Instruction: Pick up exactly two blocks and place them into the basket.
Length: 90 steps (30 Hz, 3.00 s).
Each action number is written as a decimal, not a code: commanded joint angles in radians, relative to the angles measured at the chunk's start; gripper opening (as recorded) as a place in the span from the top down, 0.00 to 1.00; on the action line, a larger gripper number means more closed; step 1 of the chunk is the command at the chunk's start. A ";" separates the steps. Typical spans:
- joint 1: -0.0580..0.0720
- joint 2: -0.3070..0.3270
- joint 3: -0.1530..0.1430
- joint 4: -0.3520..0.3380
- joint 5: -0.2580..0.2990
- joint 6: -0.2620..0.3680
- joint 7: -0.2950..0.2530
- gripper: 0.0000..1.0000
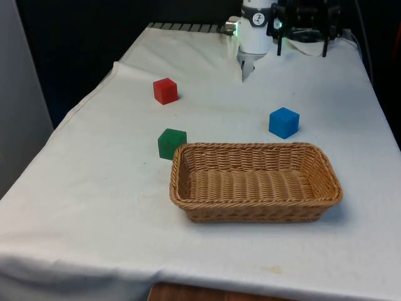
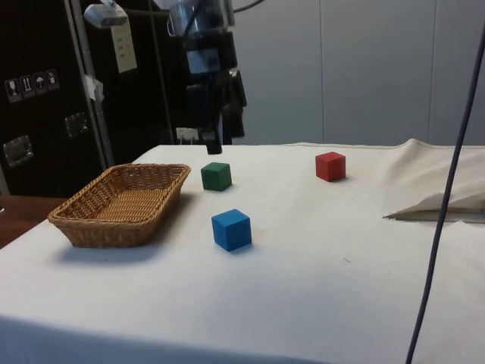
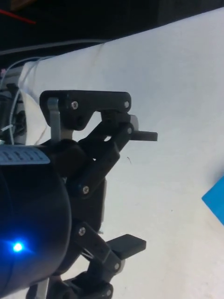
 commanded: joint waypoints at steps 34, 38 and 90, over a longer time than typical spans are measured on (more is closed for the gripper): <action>-0.040 0.229 -0.004 -0.059 0.119 0.339 -0.036 0.00; -0.043 0.259 -0.008 -0.059 0.145 0.365 -0.069 0.00; -0.057 0.195 -0.034 -0.154 0.427 0.394 -0.307 0.00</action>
